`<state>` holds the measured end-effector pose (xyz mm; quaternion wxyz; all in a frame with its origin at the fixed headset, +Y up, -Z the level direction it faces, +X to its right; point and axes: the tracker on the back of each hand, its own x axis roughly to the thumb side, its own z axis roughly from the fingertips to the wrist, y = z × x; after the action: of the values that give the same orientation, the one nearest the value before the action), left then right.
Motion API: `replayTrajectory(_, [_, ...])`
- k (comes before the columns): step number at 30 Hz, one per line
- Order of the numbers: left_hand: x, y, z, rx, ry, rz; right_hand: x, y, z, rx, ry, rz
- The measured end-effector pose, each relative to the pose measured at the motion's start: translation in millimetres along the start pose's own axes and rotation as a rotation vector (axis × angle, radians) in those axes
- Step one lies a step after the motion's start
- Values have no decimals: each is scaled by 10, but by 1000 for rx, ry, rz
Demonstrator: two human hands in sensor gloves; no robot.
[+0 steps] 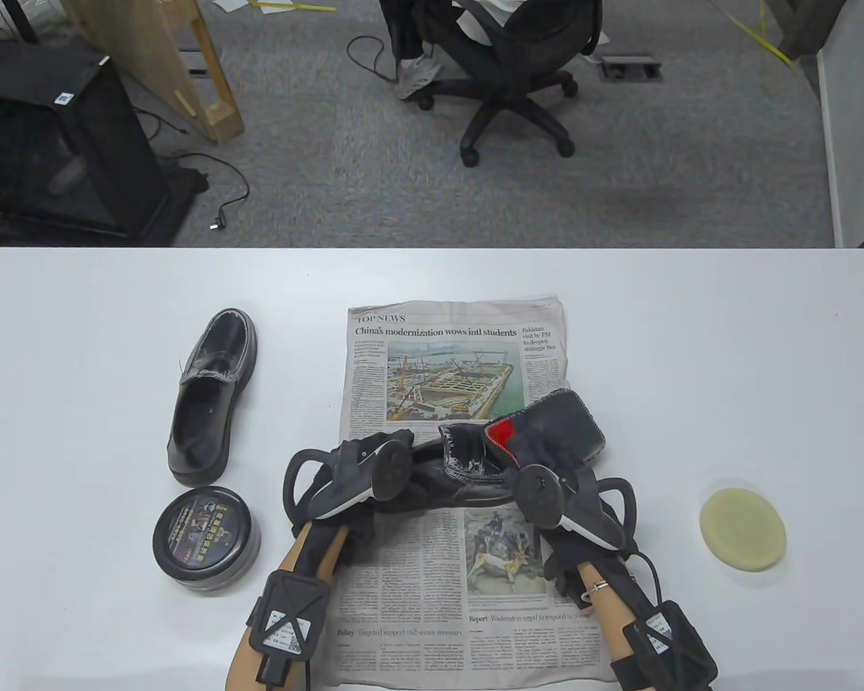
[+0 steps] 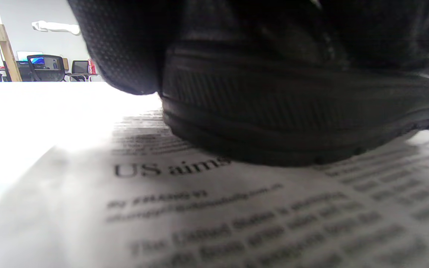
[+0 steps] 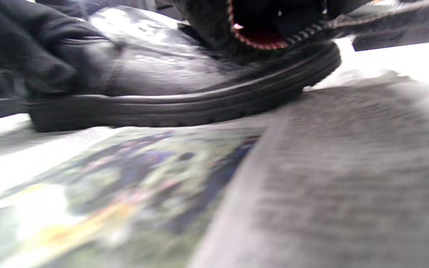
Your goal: Dip and apply leather care cream with polishing sponge on shoes
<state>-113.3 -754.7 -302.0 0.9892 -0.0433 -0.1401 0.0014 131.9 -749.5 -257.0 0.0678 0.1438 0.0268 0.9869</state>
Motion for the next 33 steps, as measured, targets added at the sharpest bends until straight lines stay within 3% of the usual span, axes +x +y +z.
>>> replayTrajectory(4, [-4, -7, -7, -10, -15, 18, 218, -23, 12, -8, -98, -127])
replayTrajectory(9, [-4, -4, -15, -24, -27, 12, 494, -112, -285, 5, -137, -330])
replayTrajectory(13, [-7, -4, -15, -28, -27, 16, 506, -64, -619, 48, -31, -330])
replayTrajectory(18, [-9, -8, -8, -9, -24, 14, 317, -31, -757, 55, 105, -277])
replayTrajectory(21, [-12, -8, -6, -6, -20, 18, 71, -13, -704, 65, 192, -204])
replayTrajectory(26, [-9, -6, -7, -3, -15, 16, -173, -31, -457, 55, 213, -76])
replayTrajectory(33, [4, -4, -7, 1, -14, -4, 37, -3, -57, 2, 84, 135])
